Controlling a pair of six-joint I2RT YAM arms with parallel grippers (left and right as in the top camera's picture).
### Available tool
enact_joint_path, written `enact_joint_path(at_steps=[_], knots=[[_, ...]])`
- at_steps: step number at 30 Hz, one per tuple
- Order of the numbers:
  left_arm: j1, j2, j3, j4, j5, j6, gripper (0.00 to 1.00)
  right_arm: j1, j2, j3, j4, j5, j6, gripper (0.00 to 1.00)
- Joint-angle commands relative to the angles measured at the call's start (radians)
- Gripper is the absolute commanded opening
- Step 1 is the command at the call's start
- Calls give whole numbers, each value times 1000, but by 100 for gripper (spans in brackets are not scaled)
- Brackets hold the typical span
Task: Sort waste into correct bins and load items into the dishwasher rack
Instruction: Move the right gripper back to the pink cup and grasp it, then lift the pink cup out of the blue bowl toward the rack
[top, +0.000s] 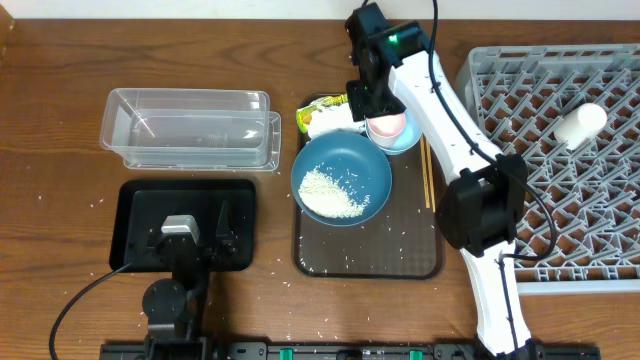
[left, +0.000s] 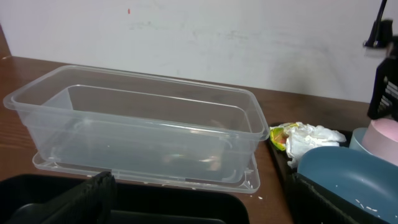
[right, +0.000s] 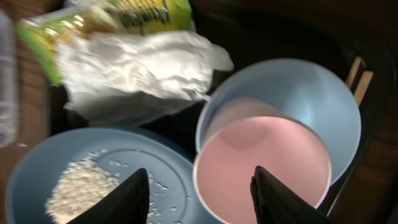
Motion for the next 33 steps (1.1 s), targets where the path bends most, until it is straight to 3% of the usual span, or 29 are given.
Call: enact_joint_path(at_steps=[1,5,15,24,33], knots=[[5,-6,-17,-34,17,13,89,9,-1,-40,13,61,53,50],[5,-6,-17,-34,18,13,89,12,-1,-59,26,54,53,44],[5,-6,-17,-34,18,13,89,61,-1,-103,89,63,61,43],[5,-6,-17,-34,18,13,89,72,-1,-119,97,134,64,35],[5,-6,-17,-34,18,13,89,71,-2,-119,89,164,64,18]])
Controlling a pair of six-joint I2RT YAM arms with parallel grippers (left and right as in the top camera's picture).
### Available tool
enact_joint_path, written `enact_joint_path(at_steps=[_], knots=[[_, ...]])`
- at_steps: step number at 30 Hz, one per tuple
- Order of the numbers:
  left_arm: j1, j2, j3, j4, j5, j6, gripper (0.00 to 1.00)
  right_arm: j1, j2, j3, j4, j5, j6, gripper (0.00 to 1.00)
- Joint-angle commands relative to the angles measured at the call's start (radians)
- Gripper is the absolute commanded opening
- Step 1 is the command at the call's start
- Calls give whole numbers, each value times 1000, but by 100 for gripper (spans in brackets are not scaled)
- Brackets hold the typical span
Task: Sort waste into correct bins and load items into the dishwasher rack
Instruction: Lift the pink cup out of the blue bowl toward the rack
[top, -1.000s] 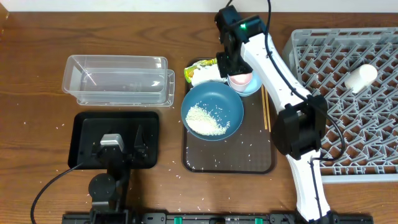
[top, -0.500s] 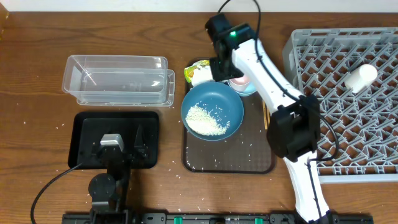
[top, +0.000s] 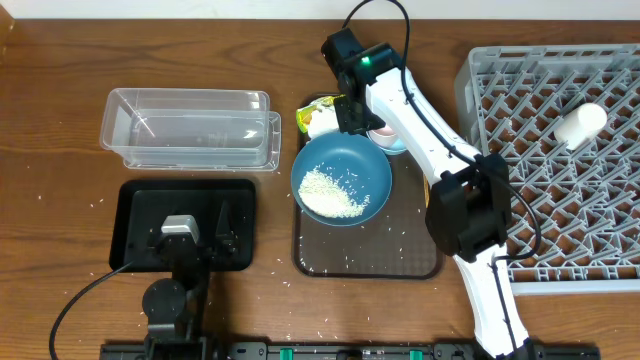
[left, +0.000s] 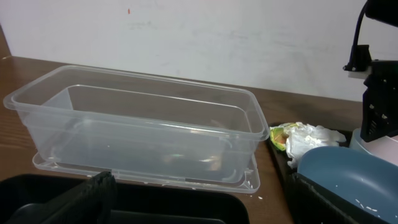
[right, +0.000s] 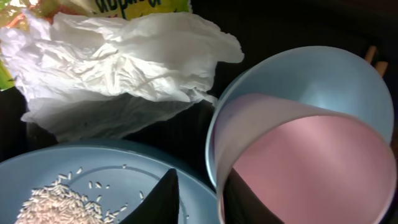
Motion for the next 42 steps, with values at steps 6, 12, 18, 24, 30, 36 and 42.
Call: enact_joint_path(at_steps=[6,12,18,24,30,36,42], knots=[[5,-6,-17,-34,18,13,89,-7,-2,-4,-15,64,7,7],[5,-6,-17,-34,18,13,89,-16,-4,-3,-20,62,22,1],[5,-6,-17,-34,18,13,89,-28,-34,53,-47,63,21,1],[5,-6,-17,-34,18,13,89,-92,-137,150,-74,52,2,1],[5,-6,-17,-34,18,13,89,-238,-294,163,-77,-67,-72,1],[5,-6,-17,-34,18,13,89,-499,-387,163,-96,-358,-204,1],[5,-6,-17,-34,18,13,89,-829,-374,152,-141,-732,-356,1]])
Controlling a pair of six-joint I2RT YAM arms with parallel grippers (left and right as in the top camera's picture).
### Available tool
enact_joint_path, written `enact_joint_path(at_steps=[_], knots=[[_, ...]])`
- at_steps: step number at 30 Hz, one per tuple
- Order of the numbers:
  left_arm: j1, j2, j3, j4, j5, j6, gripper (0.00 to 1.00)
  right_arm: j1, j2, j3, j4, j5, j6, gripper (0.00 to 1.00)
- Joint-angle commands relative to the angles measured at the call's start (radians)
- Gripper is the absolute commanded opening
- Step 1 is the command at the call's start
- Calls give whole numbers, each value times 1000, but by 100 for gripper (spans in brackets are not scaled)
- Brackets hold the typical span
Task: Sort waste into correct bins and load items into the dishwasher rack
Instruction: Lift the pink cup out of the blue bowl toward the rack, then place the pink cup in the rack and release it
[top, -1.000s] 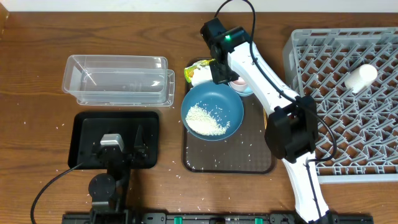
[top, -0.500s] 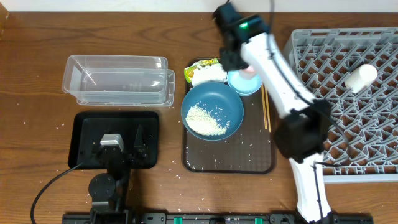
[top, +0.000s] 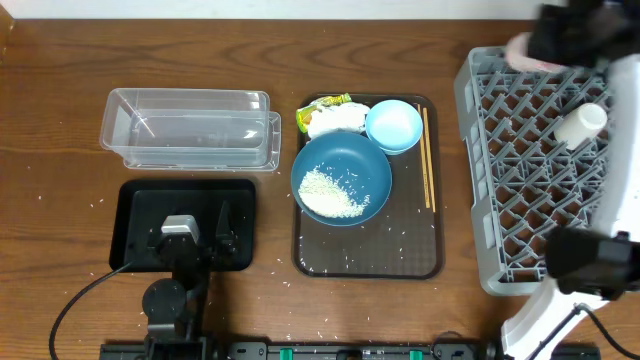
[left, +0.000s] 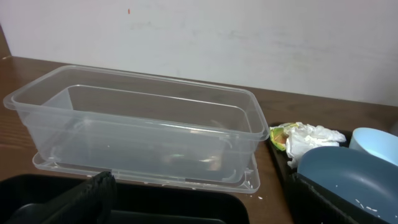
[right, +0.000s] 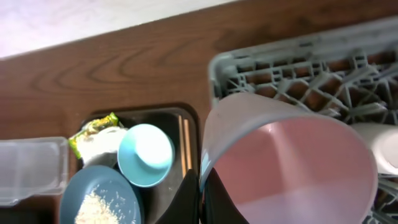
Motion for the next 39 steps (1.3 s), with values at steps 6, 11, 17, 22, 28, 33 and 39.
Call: enact_joint_path(at_steps=[6,11,17,22,28,33,39], knots=[[4,-6,-17,-34,18,13,89,-377,34,-69,-21,-448,-153,1],[4,-6,-17,-34,17,13,89,-534,42,-188,75,-560,-229,1],[4,-6,-17,-34,18,13,89,-672,47,-429,349,-785,-220,1],[4,-6,-17,-34,18,13,89,-753,54,-669,745,-1021,-84,1],[4,-6,-17,-34,18,13,89,-771,80,-852,1136,-1075,105,1],[4,-6,-17,-34,18,14,89,-746,136,-888,1376,-1075,286,1],[4,-6,-17,-34,17,13,89,-712,195,-888,1477,-1070,352,1]])
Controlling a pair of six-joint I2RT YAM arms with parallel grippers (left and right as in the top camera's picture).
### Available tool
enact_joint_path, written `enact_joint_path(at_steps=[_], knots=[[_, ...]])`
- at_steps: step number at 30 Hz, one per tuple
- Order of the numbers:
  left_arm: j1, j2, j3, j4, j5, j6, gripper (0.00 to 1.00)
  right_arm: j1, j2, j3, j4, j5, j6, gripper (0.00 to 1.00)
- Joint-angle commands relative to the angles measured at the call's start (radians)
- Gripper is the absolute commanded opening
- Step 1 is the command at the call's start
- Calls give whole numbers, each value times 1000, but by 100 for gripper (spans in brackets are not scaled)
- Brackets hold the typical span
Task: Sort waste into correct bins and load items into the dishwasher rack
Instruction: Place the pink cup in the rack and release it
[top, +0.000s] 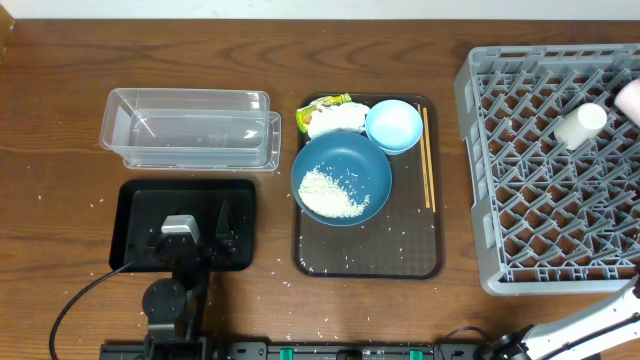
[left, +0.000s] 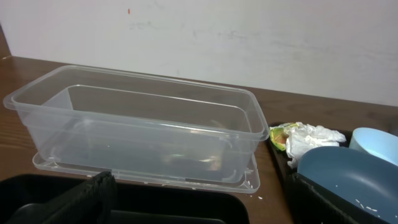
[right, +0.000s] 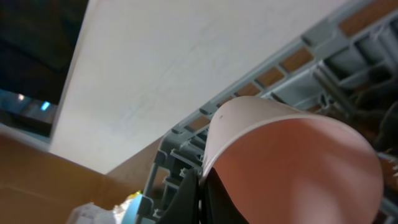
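A pink cup (right: 292, 162) fills the right wrist view, tilted, with my right gripper (right: 202, 182) shut on its rim. In the overhead view only a sliver of the pink cup (top: 632, 96) shows at the right edge, over the grey dishwasher rack (top: 530, 210); the right arm itself is out of that frame. A white cup (top: 580, 125) lies in the rack. My left gripper (left: 205, 208) stands open over the black bin (top: 140, 205), holding nothing.
The brown tray (top: 330, 262) carries a blue plate (top: 342, 178) with rice, a small blue bowl (top: 393, 125), crumpled tissue (top: 333, 119) on a yellow-green wrapper (top: 322, 103), and chopsticks (top: 427, 160). A clear plastic bin (top: 188, 130) sits left of the tray.
My right gripper, still holding the pink cup, has moved from over the rack's far left corner to its far right edge and tilted. The left arm is unchanged.
My right gripper was open over the pink cup nested in the small blue bowl on the tray. Then it sat low at the cup's rim. Then the cup was held high over the rack, the bowl left on the tray. Now it is at the rack's right side.
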Motion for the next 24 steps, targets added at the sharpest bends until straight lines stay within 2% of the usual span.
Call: enact_joint_path(at_steps=[1,24], knots=[[4,-6,-17,-34,18,13,89,29,34,-3,13,-30,75,1],[4,-6,-17,-34,17,13,89,-56,40,-3,-105,-22,105,1]])
